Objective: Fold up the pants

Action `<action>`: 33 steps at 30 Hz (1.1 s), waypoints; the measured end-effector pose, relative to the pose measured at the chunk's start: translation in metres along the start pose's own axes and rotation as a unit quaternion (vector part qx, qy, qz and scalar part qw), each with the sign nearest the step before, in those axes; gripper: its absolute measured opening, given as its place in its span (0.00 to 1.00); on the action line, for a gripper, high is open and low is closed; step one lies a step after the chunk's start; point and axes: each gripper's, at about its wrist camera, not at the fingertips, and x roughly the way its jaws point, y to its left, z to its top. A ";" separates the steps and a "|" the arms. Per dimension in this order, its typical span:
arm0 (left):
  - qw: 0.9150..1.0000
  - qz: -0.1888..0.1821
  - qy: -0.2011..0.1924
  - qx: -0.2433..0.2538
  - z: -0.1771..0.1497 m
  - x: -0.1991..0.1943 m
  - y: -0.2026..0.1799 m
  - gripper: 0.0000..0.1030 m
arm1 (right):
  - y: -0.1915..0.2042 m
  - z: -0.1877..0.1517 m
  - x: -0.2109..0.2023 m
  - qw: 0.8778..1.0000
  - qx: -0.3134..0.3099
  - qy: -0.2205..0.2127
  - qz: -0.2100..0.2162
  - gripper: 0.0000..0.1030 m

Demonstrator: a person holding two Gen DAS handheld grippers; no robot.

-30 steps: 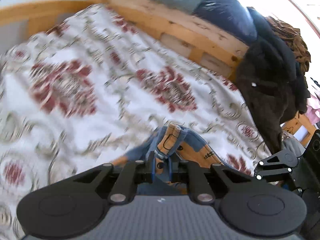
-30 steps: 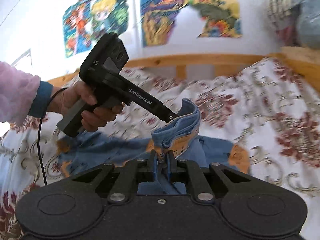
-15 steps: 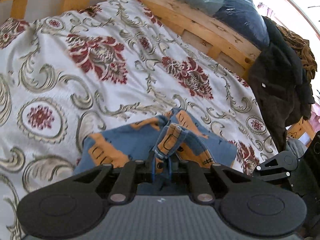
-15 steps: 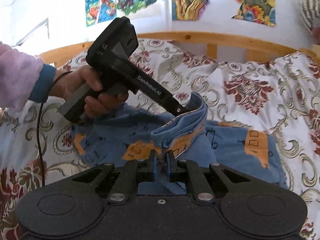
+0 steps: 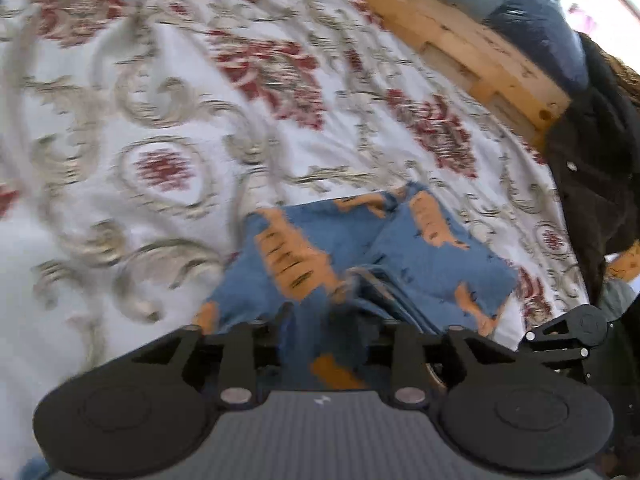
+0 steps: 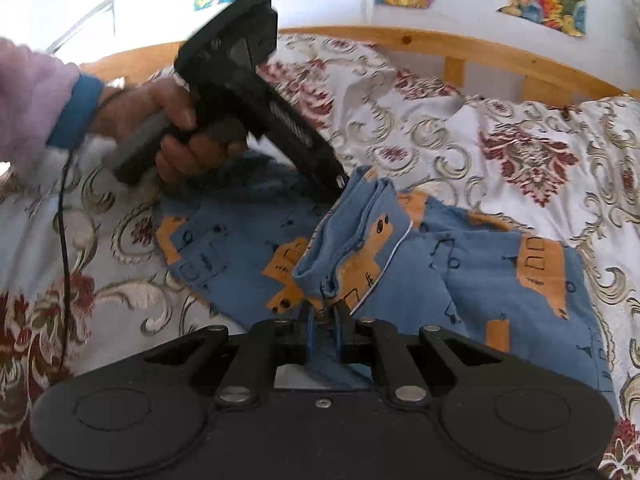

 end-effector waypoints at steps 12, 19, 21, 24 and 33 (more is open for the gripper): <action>0.981 0.081 -0.129 -0.121 -0.033 -0.067 -0.038 0.79 | -0.055 0.006 -0.045 0.999 -0.011 -0.029 -0.028 0.57; 0.972 0.091 -0.109 -0.190 -0.061 -0.034 -0.071 0.80 | -0.170 0.033 -0.024 0.998 0.034 0.016 -0.059 0.67; 0.968 0.098 -0.100 -0.206 -0.067 -0.025 -0.076 0.80 | -0.192 0.039 -0.010 0.996 0.065 0.038 -0.039 0.65; 0.964 0.116 -0.080 -0.226 -0.075 -0.013 -0.085 0.74 | -0.191 0.050 -0.003 1.000 0.005 0.025 -0.016 0.63; 0.960 0.135 -0.054 -0.241 -0.085 0.002 -0.099 0.33 | -0.158 0.093 0.062 0.959 -0.202 0.119 0.162 0.53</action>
